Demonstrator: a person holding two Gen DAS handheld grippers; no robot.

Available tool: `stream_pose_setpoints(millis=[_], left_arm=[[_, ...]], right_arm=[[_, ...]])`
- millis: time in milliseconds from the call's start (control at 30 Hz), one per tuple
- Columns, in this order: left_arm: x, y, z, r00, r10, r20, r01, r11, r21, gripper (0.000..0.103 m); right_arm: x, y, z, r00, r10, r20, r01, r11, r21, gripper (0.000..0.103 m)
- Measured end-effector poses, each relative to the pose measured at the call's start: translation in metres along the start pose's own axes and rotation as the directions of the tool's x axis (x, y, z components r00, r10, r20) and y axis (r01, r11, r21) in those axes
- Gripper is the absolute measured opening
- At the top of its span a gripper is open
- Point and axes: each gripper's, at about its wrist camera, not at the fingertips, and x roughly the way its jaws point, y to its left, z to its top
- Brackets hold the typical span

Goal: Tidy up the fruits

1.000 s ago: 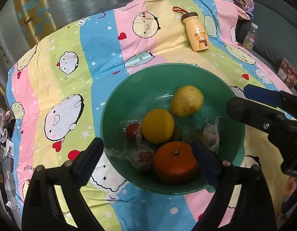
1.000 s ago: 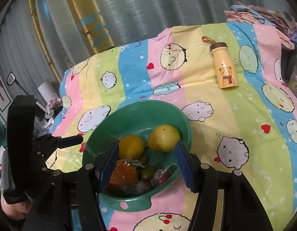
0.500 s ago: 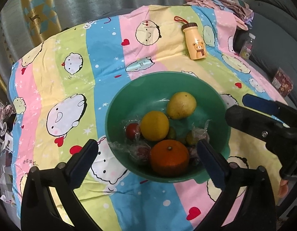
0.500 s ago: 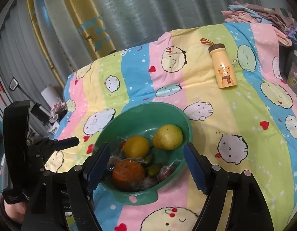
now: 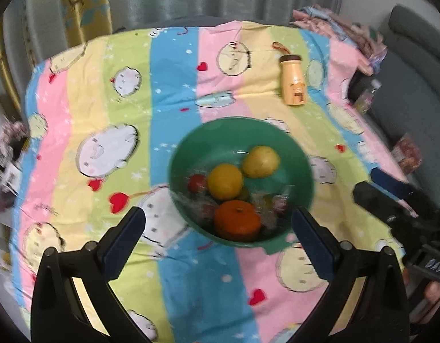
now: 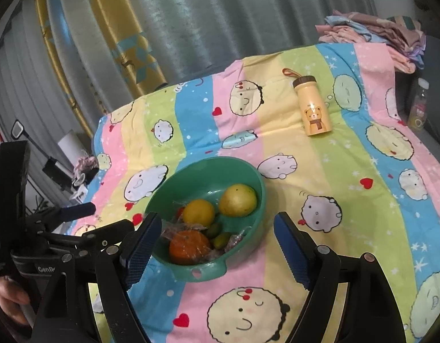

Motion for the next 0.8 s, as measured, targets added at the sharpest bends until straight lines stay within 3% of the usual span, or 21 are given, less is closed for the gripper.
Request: stream_pose_setpoints(millis=[100, 267, 800], left_arm=[[-0.012, -0.001, 0.0, 1.0, 0.0, 0.025, 0.0, 1.0, -0.03, 0.103], [-0.026, -0.005, 0.003, 0.991, 0.132, 0.032, -0.131, 0.991, -0.032, 0.103], [-0.064, -0.006, 0.015, 0.988, 0.136, 0.069, -0.134, 0.99, -0.033, 0.103]], right_arm=[[-0.009, 0.005, 0.001, 1.0, -0.006, 0.004, 0.006, 1.0, -0.019, 0.081], [-0.026, 0.014, 0.005, 1.0, -0.007, 0.017, 0.008, 0.999, -0.048, 0.081], [-0.064, 0.041, 0.02, 0.999, -0.012, 0.034, 0.017, 0.989, -0.147, 0.082]])
